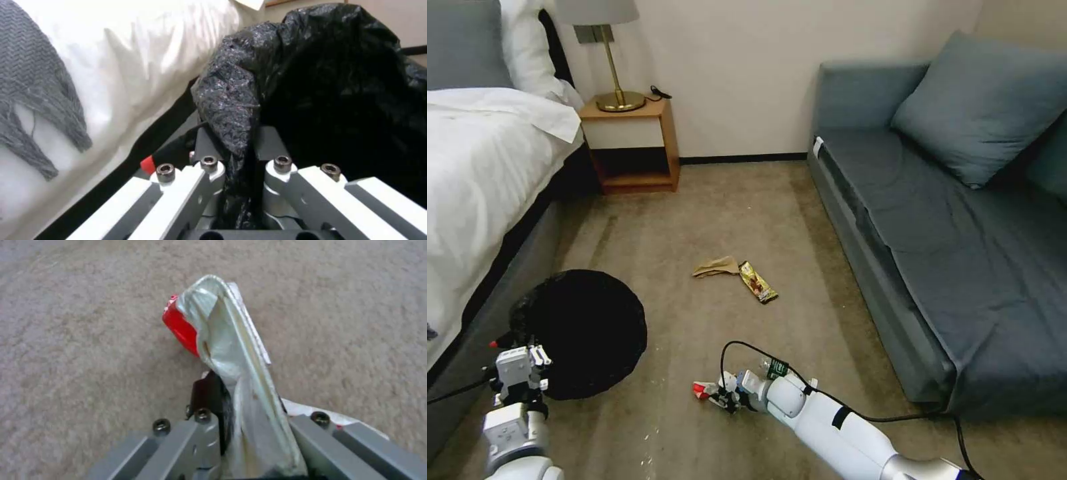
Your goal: Pick up the trash bin, then pick up the garbage on the floor and place it into the trash bin.
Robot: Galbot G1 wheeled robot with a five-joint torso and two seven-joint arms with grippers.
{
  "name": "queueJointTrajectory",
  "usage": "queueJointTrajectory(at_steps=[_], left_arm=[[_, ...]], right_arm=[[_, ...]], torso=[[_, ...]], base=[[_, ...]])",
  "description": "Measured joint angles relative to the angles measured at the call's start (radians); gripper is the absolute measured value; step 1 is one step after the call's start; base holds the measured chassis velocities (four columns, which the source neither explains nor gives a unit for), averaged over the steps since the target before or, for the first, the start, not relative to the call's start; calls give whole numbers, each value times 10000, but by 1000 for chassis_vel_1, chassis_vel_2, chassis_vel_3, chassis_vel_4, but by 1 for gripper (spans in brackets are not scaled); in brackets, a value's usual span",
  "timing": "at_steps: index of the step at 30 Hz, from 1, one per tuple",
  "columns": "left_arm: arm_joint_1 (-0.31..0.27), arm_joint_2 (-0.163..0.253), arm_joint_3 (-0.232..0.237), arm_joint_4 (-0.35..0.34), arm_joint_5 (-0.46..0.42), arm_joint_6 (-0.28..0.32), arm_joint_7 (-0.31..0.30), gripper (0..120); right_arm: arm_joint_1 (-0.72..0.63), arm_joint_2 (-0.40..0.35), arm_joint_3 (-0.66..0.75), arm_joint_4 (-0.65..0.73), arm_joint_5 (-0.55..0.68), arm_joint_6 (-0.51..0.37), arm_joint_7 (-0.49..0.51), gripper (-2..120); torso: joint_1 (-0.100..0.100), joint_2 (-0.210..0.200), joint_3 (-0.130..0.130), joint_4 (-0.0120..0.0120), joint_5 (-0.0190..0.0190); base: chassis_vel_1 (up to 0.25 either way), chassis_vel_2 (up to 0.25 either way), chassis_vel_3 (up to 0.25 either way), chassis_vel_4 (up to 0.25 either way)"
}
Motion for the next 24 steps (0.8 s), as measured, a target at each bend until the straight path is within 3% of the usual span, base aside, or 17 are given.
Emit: queueJointTrajectory(at_steps=[7,11,15,20,24], left_arm=[[28,51,-13,80,-1,-59,0,7],[32,52,13,102,32,-64,0,7],[-8,-7,168,208,77,-79,16,7],[-104,-36,285,292,78,-85,30,7],[-259,-75,538,419,48,-85,74,7]], right_arm=[[-306,-96,936,566,6,-52,346,7],[-360,-130,1676,1418,623,-89,587,7],[-145,-180,2038,2690,1983,-129,895,7],[50,-183,2032,3549,2764,-266,1078,7],[396,-176,1554,4938,4285,-557,1400,7]], torso=[[0,0,1,-6,-5],[0,0,1,-5,-2],[0,0,1,-4,-4],[0,0,1,-4,-3],[0,-1,0,-5,-4]], base=[[0,0,0,0],[0,0,0,0],[0,0,0,0],[0,0,0,0],[0,0,0,0]])
